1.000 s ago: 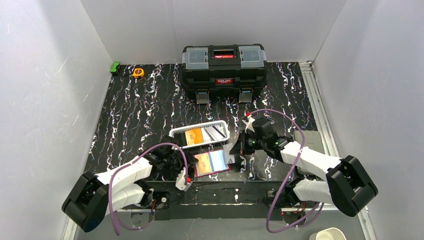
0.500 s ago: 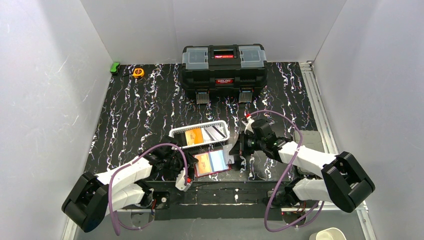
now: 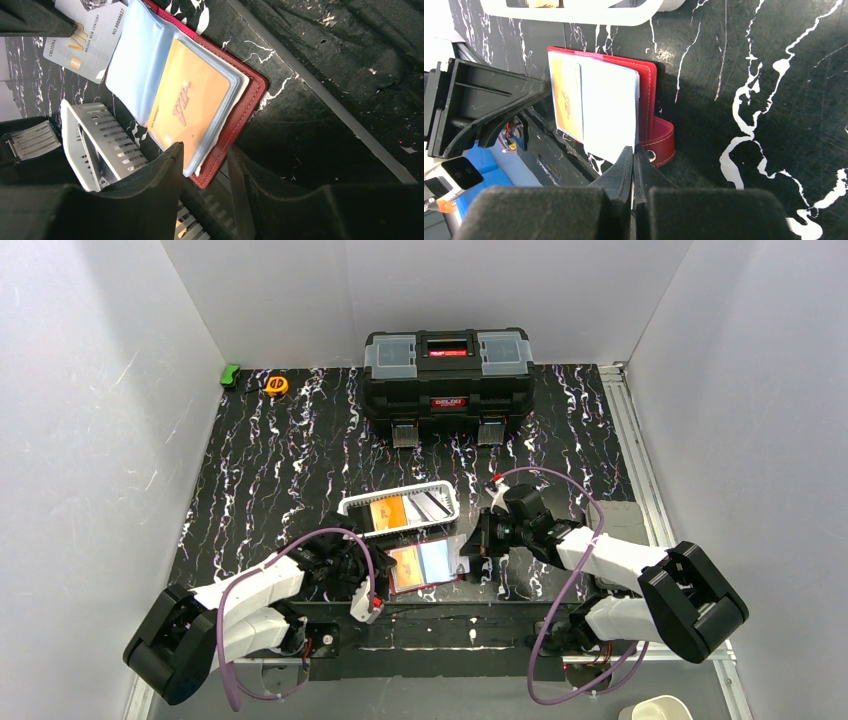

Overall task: Put the credit cards into the card holder
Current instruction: Turn over the card slot in the card holder, then insert the credit card into the card holder.

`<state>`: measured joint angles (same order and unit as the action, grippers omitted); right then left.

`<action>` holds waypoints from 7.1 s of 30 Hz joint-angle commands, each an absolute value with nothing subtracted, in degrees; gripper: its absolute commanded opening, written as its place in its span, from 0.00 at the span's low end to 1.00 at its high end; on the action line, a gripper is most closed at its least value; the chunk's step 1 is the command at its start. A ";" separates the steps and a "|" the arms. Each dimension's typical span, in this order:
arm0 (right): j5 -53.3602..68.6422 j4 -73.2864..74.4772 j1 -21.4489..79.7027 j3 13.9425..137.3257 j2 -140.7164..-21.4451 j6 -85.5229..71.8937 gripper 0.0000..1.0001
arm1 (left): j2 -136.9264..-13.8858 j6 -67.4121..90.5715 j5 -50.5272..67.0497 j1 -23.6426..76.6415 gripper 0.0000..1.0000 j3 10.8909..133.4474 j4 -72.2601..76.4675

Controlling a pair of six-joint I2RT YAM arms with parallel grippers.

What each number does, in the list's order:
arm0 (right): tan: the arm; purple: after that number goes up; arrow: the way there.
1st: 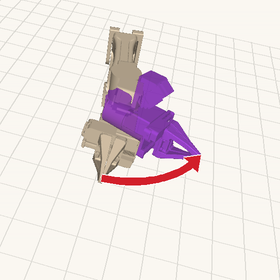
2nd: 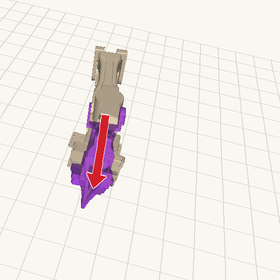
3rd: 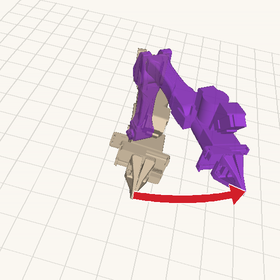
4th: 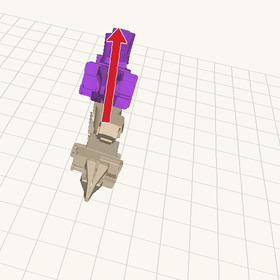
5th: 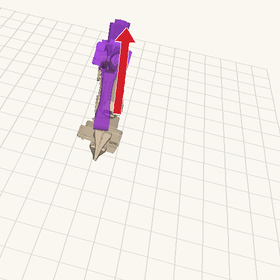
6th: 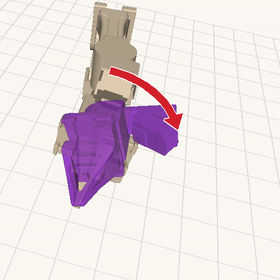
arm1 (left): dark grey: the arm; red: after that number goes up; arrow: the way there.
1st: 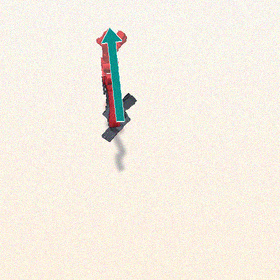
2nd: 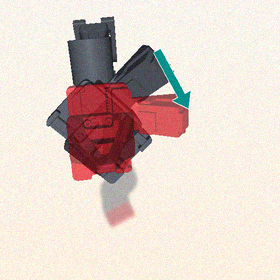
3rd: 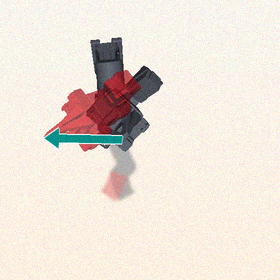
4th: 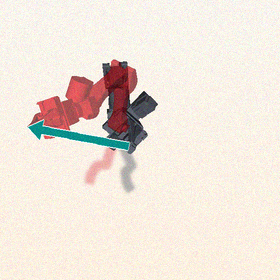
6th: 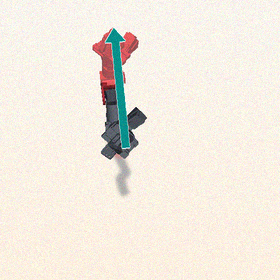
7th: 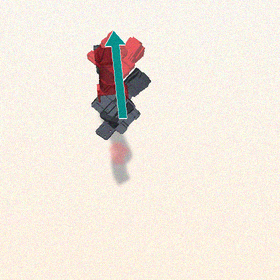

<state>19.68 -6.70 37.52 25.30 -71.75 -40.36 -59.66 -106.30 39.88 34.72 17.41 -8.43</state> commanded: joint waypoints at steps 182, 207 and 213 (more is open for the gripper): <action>7.26 7.03 62.87 50.94 -95.91 -30.48 0.51 | -66.80 -115.49 39.33 36.69 0.10 22.75 -16.25; 6.39 17.02 63.98 52.74 -91.46 -28.27 0.65 | -63.16 -110.98 37.45 36.68 0.03 18.87 -12.03; 12.97 11.30 63.94 52.39 -91.91 -26.05 0.60 | -62.99 -111.29 38.12 36.73 0.03 18.57 -11.61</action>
